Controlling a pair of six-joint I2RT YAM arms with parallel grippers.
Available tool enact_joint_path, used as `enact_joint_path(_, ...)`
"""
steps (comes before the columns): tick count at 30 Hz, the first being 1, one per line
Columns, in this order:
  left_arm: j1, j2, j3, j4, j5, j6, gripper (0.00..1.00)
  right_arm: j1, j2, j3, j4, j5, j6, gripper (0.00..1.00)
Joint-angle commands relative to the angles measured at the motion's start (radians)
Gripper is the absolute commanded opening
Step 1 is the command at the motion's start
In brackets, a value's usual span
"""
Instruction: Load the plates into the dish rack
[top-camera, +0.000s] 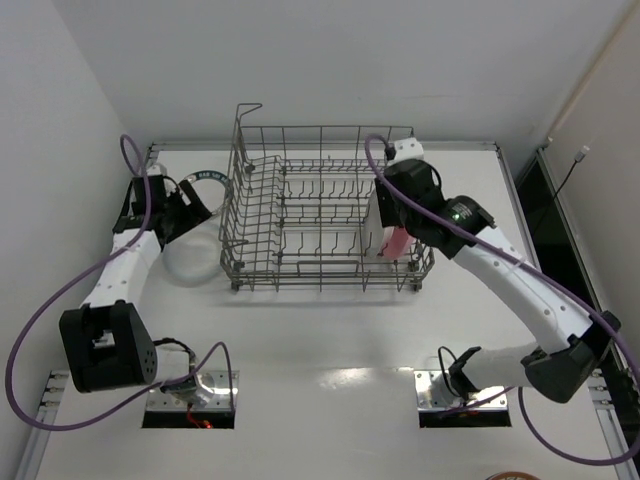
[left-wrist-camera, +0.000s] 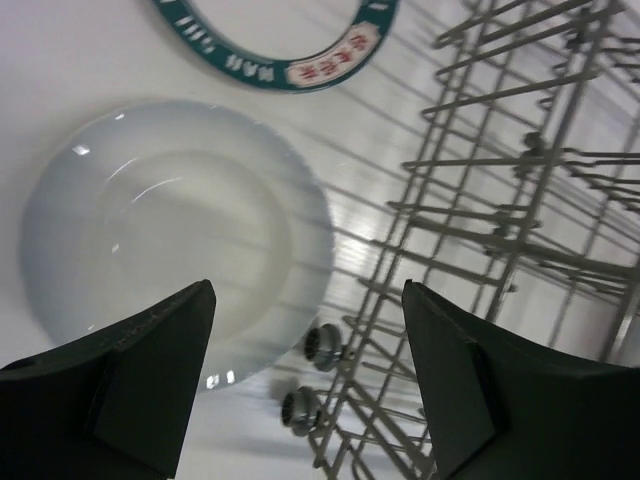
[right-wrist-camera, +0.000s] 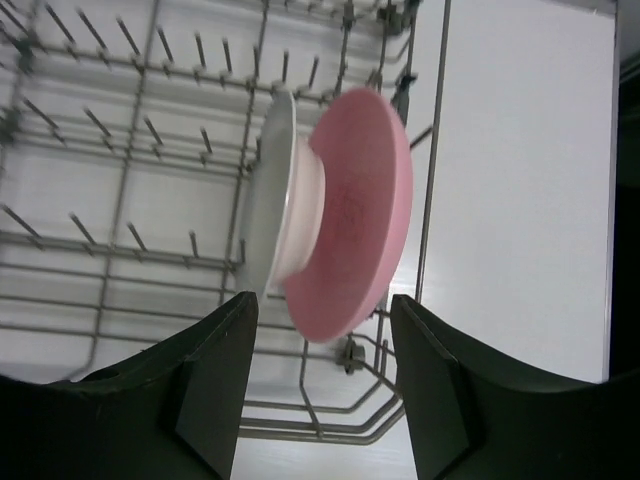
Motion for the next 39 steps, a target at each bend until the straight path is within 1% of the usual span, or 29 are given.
enact_joint_path(1,-0.048,-0.071,0.031,-0.098,-0.22,0.029,0.73,-0.004,-0.023,-0.123,0.051,-0.029,0.017,0.53)
enact_joint_path(2,-0.089,-0.087,0.031,-0.112,-0.313,0.043,0.73,-0.004,-0.042,-0.167,0.073,-0.029,0.017,0.53)
enact_joint_path(3,-0.119,-0.1,0.031,-0.123,-0.37,0.052,0.73,-0.004,-0.042,-0.185,0.082,-0.041,0.017,0.53)
enact_joint_path(4,-0.149,-0.11,0.031,-0.134,-0.509,0.072,0.73,-0.004,-0.042,-0.211,0.082,-0.067,0.017,0.53)
enact_joint_path(5,-0.179,-0.11,0.051,-0.169,-0.577,0.072,0.79,-0.004,-0.042,-0.22,0.093,-0.076,0.017,0.53)
enact_joint_path(6,-0.215,-0.11,0.051,-0.18,-0.631,0.072,0.81,-0.004,-0.042,-0.22,0.093,-0.09,0.017,0.53)
enact_joint_path(8,-0.235,-0.073,0.079,-0.189,-0.694,0.11,0.82,-0.004,-0.042,-0.246,0.105,-0.09,0.017,0.53)
enact_joint_path(10,-0.245,-0.03,0.092,-0.201,-0.673,0.124,0.83,-0.004,-0.025,-0.255,0.116,-0.103,-0.008,0.53)
enact_joint_path(13,-0.256,0.091,0.12,-0.235,-0.589,0.15,0.83,-0.004,0.013,-0.246,0.087,-0.055,-0.008,0.53)
enact_joint_path(14,-0.269,0.128,0.131,-0.25,-0.577,0.159,0.83,-0.014,0.041,-0.237,0.087,-0.046,-0.008,0.53)
enact_joint_path(15,-0.269,0.198,0.152,-0.279,-0.577,0.16,0.83,-0.014,0.052,-0.237,0.076,-0.037,-0.008,0.53)
enact_joint_path(19,-0.308,0.289,0.152,-0.289,-0.555,0.16,0.83,-0.014,0.075,-0.237,0.076,-0.049,-0.008,0.53)
enact_joint_path(23,-0.317,0.324,0.152,-0.276,-0.529,0.195,0.83,-0.023,0.075,-0.266,0.085,-0.049,-0.008,0.53)
enact_joint_path(27,-0.328,0.349,0.152,-0.267,-0.434,0.207,0.84,-0.032,0.075,-0.277,0.094,-0.04,-0.008,0.53)
enact_joint_path(28,-0.328,0.349,0.152,-0.258,-0.399,0.219,0.84,-0.032,0.075,-0.277,0.094,-0.028,-0.008,0.53)
enact_joint_path(31,-0.354,0.358,0.163,-0.258,-0.365,0.229,0.84,-0.043,0.075,-0.277,0.076,0.035,-0.008,0.55)
enact_joint_path(34,-0.404,0.383,0.174,-0.258,-0.365,0.229,0.84,-0.061,0.096,-0.277,0.065,0.045,0.001,0.55)
enact_joint_path(36,-0.45,0.422,0.209,-0.288,-0.394,0.229,0.84,-0.073,0.11,-0.268,0.053,0.045,0.012,0.55)
enact_joint_path(39,-0.473,0.461,0.232,-0.31,-0.432,0.229,0.86,-0.083,0.11,-0.268,0.053,0.032,0.012,0.55)
